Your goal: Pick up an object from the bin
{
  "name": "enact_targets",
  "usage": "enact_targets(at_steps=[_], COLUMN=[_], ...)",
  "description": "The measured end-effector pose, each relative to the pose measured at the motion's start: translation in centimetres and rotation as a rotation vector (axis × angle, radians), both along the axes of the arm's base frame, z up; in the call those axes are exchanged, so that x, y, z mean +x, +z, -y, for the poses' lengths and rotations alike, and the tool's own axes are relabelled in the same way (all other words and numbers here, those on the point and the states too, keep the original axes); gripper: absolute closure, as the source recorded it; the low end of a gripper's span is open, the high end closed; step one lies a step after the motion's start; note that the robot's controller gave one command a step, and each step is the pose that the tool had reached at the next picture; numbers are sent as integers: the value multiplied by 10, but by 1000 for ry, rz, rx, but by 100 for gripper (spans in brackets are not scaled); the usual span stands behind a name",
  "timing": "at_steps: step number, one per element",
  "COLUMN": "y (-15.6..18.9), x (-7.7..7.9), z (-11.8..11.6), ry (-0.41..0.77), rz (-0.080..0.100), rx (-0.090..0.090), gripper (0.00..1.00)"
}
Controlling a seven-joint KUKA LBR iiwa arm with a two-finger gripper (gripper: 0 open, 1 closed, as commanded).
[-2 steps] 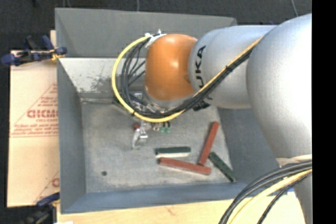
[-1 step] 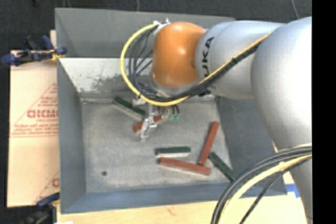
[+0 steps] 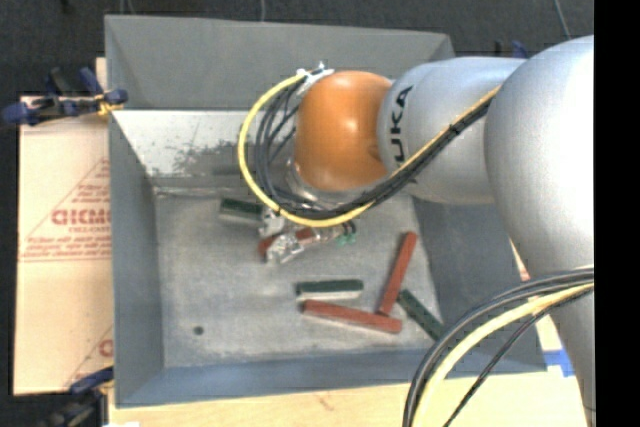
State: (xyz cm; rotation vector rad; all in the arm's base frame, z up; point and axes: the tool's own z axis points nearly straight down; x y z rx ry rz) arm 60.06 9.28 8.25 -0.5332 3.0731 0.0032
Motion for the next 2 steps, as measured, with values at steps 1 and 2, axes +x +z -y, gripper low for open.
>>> enact_targets(at_steps=[1, 2], y=[0, 153], x=[0, -9], z=[0, 6], ry=[-1, -20], rz=[0, -13], rx=[0, -5], gripper=[100, 100])
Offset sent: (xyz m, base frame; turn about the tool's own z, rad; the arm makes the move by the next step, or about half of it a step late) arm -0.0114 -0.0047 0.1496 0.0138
